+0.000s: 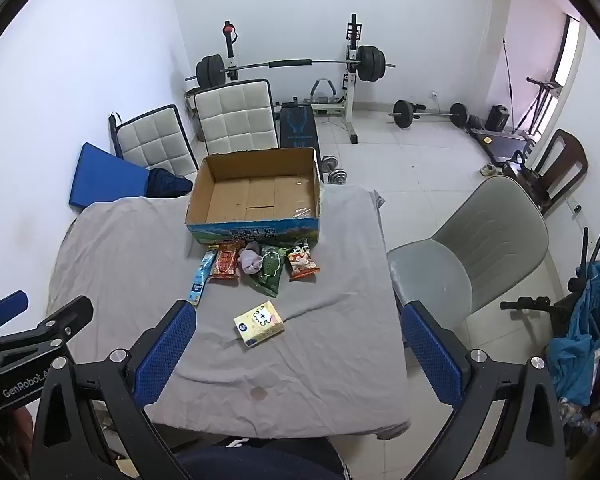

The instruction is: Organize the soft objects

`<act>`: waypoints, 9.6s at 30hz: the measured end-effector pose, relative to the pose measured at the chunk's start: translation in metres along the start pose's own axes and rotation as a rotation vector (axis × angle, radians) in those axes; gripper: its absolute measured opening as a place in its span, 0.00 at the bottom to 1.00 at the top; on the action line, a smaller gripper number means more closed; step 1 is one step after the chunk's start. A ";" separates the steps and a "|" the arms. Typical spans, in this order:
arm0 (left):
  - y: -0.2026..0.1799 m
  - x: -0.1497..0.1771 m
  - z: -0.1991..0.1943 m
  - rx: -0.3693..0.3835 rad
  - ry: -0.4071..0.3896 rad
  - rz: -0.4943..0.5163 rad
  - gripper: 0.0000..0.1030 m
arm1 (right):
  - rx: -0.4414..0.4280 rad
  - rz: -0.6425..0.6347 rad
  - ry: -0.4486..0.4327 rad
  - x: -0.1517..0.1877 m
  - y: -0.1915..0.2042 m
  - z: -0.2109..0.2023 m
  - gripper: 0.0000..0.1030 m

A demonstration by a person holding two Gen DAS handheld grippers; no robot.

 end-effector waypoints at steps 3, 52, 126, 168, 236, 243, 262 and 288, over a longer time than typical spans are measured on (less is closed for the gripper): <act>-0.001 0.000 0.000 0.013 0.004 -0.005 1.00 | 0.024 -0.018 -0.001 0.000 0.000 0.000 1.00; -0.008 -0.012 -0.014 0.001 -0.054 -0.001 1.00 | 0.031 0.025 -0.015 -0.007 -0.014 -0.003 1.00; -0.029 -0.025 0.028 -0.029 -0.051 0.002 1.00 | -0.016 0.071 0.061 0.005 -0.041 0.063 1.00; -0.073 0.134 0.390 -0.096 0.563 0.000 0.63 | -0.165 0.095 0.647 0.162 -0.065 0.413 1.00; -0.050 -0.063 0.234 0.266 0.188 -0.015 0.58 | -0.275 0.160 0.415 -0.103 0.028 0.288 0.32; -0.062 -0.106 0.312 0.278 0.245 -0.009 0.58 | -0.210 0.193 0.389 -0.160 0.021 0.345 0.32; -0.115 -0.090 0.474 0.350 0.571 -0.085 0.59 | -0.085 0.143 0.548 -0.135 0.030 0.569 0.32; -0.074 -0.122 0.430 0.169 0.355 0.010 1.00 | -0.051 0.011 0.570 -0.109 0.031 0.551 1.00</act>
Point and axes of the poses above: each gripper's, at about its wrist camera, not at the fingertips, and z roughly the way its jaws point, y to its left, x to its underside, the point moved 10 cm from there along z, roughly the way its jaws point, and after that the axes turned 7 degrees about -y, right-handed, at the moved point
